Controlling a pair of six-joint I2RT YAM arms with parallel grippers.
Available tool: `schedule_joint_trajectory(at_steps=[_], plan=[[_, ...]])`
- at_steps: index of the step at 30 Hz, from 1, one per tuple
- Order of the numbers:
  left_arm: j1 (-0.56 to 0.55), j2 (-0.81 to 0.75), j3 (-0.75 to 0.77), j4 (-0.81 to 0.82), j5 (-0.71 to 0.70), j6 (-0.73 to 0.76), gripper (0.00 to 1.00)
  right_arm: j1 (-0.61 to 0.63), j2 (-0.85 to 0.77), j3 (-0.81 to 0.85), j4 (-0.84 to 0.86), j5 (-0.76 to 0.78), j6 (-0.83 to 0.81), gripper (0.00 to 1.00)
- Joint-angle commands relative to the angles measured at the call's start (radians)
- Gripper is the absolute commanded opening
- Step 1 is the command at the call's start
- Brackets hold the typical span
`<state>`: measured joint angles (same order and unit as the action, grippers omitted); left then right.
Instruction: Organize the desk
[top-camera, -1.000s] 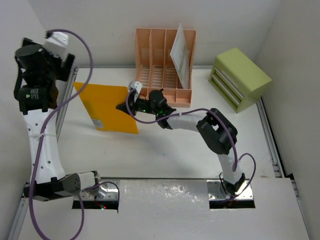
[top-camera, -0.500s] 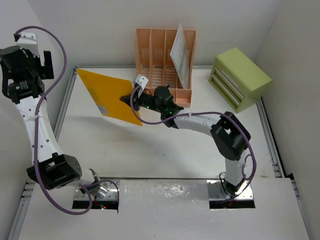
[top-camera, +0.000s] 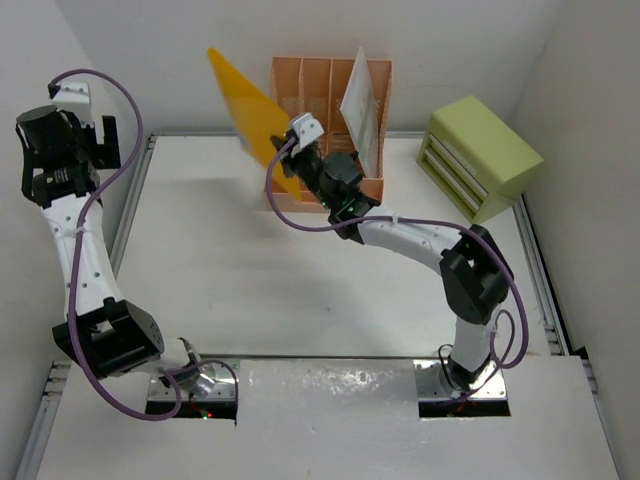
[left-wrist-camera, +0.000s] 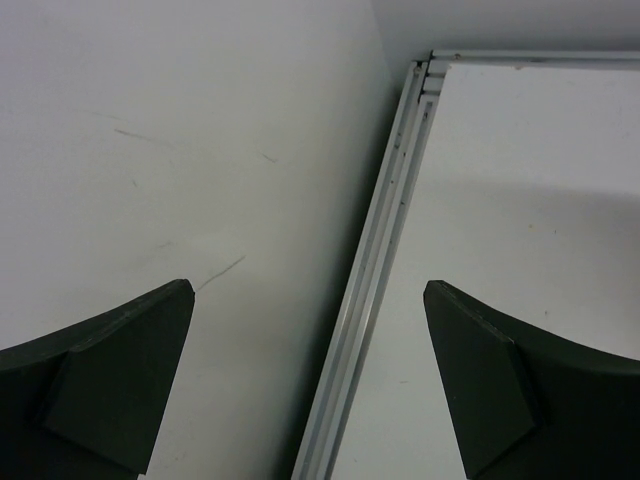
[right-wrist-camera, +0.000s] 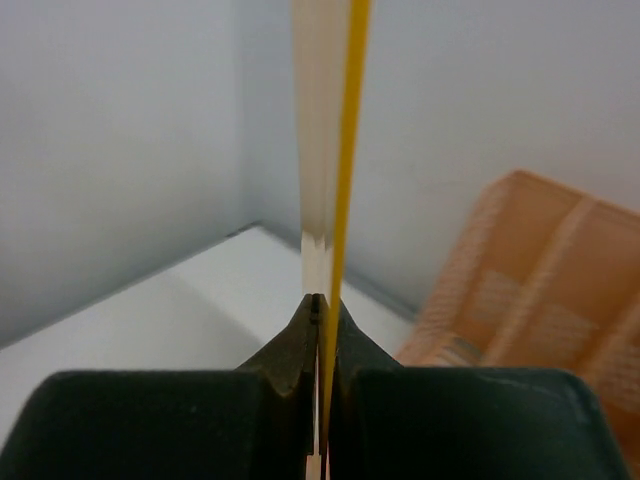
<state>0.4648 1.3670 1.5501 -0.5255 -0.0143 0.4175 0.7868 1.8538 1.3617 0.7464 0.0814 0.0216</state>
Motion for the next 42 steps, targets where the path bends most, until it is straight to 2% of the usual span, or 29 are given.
schedule_joint_trajectory(at_steps=[1,4,8,16,24,29,33,42], plan=[[0.003,-0.016,-0.038,0.073,0.028,-0.002,1.00,-0.052,-0.042,0.108,0.129,0.303,-0.121,0.00],[0.003,-0.009,-0.076,0.088,0.042,0.007,1.00,-0.101,0.056,0.197,0.140,0.425,-0.196,0.00],[0.005,0.004,-0.111,0.111,0.037,0.020,1.00,-0.175,0.146,0.327,0.018,0.483,-0.150,0.00],[0.005,0.052,-0.128,0.130,0.037,0.030,1.00,-0.192,0.131,0.251,0.097,0.540,-0.201,0.00],[0.006,0.107,-0.116,0.128,0.043,0.023,1.00,-0.192,0.023,0.180,0.128,0.440,-0.172,0.00],[0.005,0.122,-0.105,0.104,0.080,0.023,1.00,-0.192,-0.039,0.134,0.209,0.440,-0.256,0.00],[0.005,0.110,-0.102,0.101,0.097,0.017,1.00,-0.192,-0.036,0.154,0.228,0.478,-0.365,0.00],[0.005,0.098,-0.114,0.101,0.077,0.040,1.00,-0.192,-0.005,0.142,0.286,0.534,-0.374,0.00]])
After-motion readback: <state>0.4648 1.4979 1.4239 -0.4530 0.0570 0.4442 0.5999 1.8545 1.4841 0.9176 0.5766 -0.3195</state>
